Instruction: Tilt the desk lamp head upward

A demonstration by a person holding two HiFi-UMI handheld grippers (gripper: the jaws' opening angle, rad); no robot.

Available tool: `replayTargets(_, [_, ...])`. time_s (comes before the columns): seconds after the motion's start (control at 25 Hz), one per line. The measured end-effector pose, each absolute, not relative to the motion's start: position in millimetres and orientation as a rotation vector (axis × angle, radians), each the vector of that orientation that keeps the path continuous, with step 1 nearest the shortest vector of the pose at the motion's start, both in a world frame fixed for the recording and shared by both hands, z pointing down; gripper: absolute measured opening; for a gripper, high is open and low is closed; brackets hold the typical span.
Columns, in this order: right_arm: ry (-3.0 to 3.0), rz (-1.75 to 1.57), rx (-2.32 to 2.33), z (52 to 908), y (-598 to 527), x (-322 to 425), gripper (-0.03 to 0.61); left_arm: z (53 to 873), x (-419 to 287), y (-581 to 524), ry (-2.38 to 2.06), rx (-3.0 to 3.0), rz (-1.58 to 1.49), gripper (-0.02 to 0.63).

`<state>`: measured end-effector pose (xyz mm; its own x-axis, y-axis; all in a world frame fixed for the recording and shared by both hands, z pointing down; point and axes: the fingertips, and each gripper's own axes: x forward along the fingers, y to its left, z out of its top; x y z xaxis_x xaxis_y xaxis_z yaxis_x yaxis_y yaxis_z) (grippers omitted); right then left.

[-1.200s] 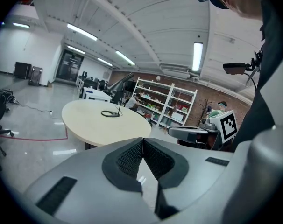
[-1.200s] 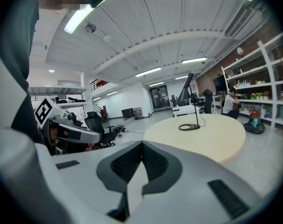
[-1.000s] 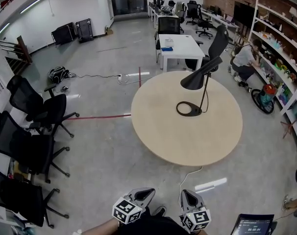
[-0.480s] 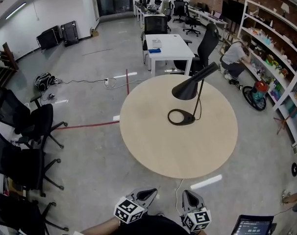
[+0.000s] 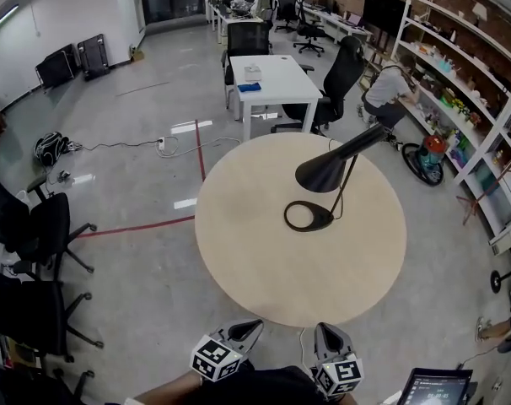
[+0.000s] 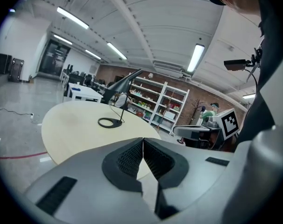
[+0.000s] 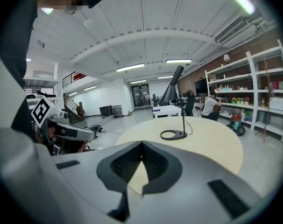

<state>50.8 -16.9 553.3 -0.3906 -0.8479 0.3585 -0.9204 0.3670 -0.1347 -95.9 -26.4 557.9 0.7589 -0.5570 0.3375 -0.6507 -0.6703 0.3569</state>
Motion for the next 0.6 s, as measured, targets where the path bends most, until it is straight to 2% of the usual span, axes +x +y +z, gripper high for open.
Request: replayTargets(0.6, [-2.341, 0.427, 1.702, 546, -100, 79, 0.003, 549, -106, -120, -0.978, 2.462, 0.194, 0.005])
